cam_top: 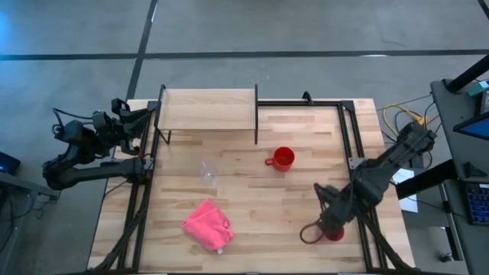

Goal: Stack small to large cups/mugs on shelf
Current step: Put the pink cup on the shelf

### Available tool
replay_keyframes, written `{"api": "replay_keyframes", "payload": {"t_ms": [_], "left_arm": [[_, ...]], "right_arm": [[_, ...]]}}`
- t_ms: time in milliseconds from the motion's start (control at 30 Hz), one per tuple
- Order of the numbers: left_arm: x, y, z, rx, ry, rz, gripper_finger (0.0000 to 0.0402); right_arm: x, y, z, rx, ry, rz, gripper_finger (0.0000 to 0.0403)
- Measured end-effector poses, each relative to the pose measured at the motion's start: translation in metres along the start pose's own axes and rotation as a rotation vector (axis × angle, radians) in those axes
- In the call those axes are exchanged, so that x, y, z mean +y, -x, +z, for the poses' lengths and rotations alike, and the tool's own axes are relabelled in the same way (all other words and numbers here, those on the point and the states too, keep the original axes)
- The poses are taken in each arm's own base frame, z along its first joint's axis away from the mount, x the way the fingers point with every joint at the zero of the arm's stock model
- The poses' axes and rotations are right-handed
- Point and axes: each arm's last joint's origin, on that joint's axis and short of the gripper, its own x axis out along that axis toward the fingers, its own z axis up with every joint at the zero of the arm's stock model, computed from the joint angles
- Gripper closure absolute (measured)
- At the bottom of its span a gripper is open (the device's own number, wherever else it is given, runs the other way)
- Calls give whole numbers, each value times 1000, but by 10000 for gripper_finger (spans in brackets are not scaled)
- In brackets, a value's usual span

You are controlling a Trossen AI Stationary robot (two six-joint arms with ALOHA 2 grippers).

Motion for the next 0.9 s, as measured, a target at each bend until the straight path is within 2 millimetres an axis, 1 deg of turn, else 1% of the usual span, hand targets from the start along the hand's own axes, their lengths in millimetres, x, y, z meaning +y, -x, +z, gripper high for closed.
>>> {"api": "replay_keyframes", "payload": {"t_ms": [67, 133, 233, 400, 600, 733, 900], "left_arm": [[0, -1, 0, 2, 0, 0, 327], [0, -1, 0, 4, -1, 0, 327], [0, -1, 1, -2, 1, 0, 327], [0, -1, 4, -7, 3, 0, 327], [0, -1, 5, -13, 6, 0, 327], [0, -1, 5, -14, 6, 0, 327], [0, -2, 5, -12, 5, 0, 327]], "right_arm": [[0, -13, -1, 7, -37, 19, 346], [-3, -24, 1, 4, -90, -3, 346], [-6, -32, 3, 3, -124, -6, 346], [-8, -30, 4, 14, -110, 44, 346], [2, -23, 1, 48, -86, 194, 346], [3, -26, 1, 55, -126, 185, 346], [6, -32, 2, 53, -134, 163, 346]]}}
